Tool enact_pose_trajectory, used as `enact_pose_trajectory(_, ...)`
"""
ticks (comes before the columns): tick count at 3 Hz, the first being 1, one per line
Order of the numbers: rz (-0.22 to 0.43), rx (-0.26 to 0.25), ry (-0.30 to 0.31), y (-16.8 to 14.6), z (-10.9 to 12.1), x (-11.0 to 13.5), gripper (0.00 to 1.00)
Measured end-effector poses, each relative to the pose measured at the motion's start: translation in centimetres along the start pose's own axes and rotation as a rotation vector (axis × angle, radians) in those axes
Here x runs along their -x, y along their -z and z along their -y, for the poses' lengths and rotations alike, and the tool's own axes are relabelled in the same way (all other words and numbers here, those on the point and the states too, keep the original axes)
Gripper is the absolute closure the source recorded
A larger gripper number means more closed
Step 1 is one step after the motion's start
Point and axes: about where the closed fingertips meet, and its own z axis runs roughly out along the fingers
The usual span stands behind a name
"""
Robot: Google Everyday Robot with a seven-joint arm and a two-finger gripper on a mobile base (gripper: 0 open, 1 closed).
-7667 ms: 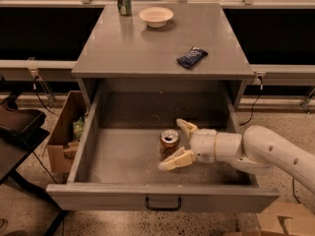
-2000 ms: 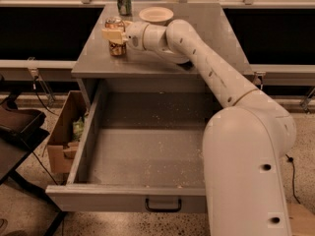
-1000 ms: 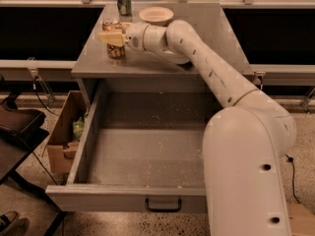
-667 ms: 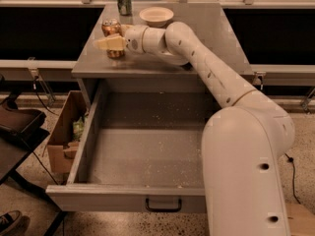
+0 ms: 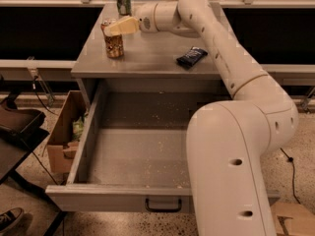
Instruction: Pick orange can from top drawer and place on counter
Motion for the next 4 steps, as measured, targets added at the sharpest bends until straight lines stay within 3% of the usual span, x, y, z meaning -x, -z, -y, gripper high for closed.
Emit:
enact_pose_trajectory(1, -0.143, -0.148, 0.009, 8.9, 3.5, 1.7, 0.0)
enact_pose_trajectory(2, -0.291, -0.356, -0.05, 21.1, 4.3, 3.3, 0.0)
enact_pose_trajectory(3, -0.262, -0.606, -0.092, 31.0, 4.2, 6.8, 0.0)
enact_pose_trajectory(4, -0.173, -0.8, -0.075, 38.1, 1.5, 11.4, 0.0)
